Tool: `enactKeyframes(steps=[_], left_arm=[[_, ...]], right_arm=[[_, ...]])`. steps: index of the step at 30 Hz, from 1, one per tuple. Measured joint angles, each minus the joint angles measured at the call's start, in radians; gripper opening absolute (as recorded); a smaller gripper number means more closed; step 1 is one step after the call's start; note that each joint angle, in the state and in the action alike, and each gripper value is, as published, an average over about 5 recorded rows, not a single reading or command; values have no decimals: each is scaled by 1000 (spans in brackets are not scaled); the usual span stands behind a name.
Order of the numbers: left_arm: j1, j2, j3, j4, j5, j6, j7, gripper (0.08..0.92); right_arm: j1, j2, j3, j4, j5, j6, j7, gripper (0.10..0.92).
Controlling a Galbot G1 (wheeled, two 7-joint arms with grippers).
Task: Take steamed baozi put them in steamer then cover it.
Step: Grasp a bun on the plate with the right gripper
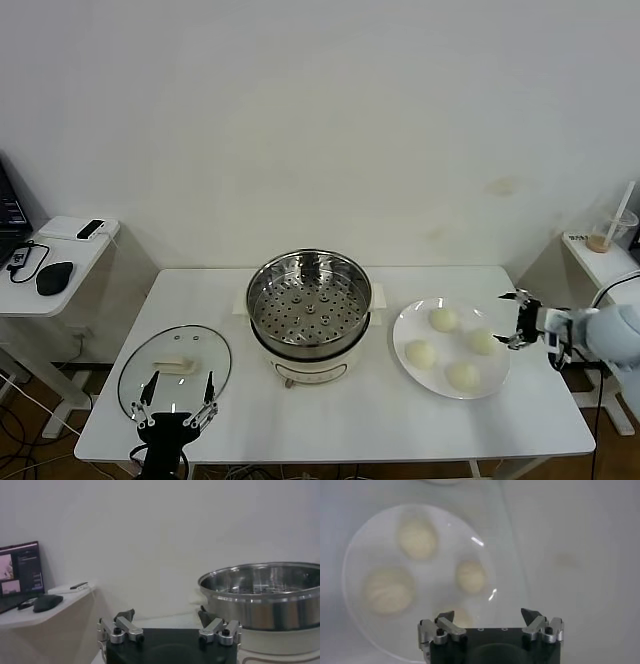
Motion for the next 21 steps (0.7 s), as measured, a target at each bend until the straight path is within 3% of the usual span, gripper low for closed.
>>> enactKeyframes(steps=[10,21], left_arm=[[-30,0,-10,4,3,19,2,823],[-28,-9,-26,-8,4,22,-1,823]], right_arm=[[319,155,-316,-266,-48,39,-119,823],[458,318,-454,-498,-144,73,-155,823]])
